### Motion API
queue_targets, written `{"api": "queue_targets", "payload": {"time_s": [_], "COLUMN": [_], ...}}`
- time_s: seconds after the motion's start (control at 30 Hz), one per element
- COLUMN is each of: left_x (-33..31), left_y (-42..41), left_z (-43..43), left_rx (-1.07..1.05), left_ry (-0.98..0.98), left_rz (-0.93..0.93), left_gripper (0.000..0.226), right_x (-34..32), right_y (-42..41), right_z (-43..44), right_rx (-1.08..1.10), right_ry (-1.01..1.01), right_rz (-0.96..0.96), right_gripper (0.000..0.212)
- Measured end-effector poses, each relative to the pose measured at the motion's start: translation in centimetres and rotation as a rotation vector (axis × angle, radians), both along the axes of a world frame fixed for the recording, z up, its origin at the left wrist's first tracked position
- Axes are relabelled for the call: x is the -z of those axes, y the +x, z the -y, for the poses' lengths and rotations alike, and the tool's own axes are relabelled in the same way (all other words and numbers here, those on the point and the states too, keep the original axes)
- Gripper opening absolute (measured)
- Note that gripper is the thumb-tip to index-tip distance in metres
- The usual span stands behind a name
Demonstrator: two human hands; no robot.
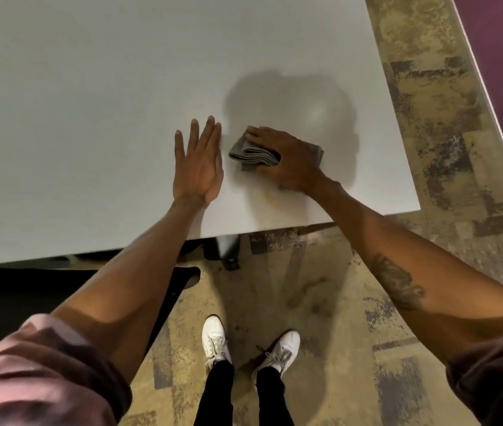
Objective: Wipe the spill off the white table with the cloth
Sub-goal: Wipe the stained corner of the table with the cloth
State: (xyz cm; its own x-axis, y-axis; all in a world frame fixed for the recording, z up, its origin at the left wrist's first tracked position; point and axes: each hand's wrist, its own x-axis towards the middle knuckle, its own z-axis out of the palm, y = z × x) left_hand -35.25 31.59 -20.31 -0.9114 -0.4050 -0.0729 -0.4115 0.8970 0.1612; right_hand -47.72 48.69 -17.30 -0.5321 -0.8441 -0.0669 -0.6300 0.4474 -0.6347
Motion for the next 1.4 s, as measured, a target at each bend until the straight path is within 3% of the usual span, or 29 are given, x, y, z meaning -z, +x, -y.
{"api": "queue_targets", "payload": {"time_s": [0.47, 0.63, 0.8, 1.13, 1.4], "left_x": [0.8, 0.6, 0.5, 0.6, 0.8], "left_y": [0.9, 1.6, 1.4, 1.0, 1.1], "left_z": [-0.8, -1.7, -1.6, -1.4, -1.5], "left_rx": [-0.079, -0.109, -0.13, -0.13, -0.132], "left_ry": [0.071, 0.091, 0.106, 0.125, 0.123], "left_rz": [0.023, 0.023, 0.024, 0.001, -0.017], "left_gripper": [0.061, 0.061, 0.061, 0.06, 0.059], "right_x": [0.9, 0.6, 0.2, 0.6, 0.6], "right_y": [5.3, 4.5, 2.5, 3.9, 6.7], "right_z": [-6.0, -10.1, -13.0, -10.3, -7.4], "right_rx": [-0.229, -0.324, -0.264, 0.016, 0.011], "right_ry": [-0.097, -0.023, -0.03, -0.104, -0.088], "right_rz": [0.004, -0.057, -0.064, -0.019, -0.03], "right_gripper": [0.057, 0.053, 0.059, 0.057, 0.062]}}
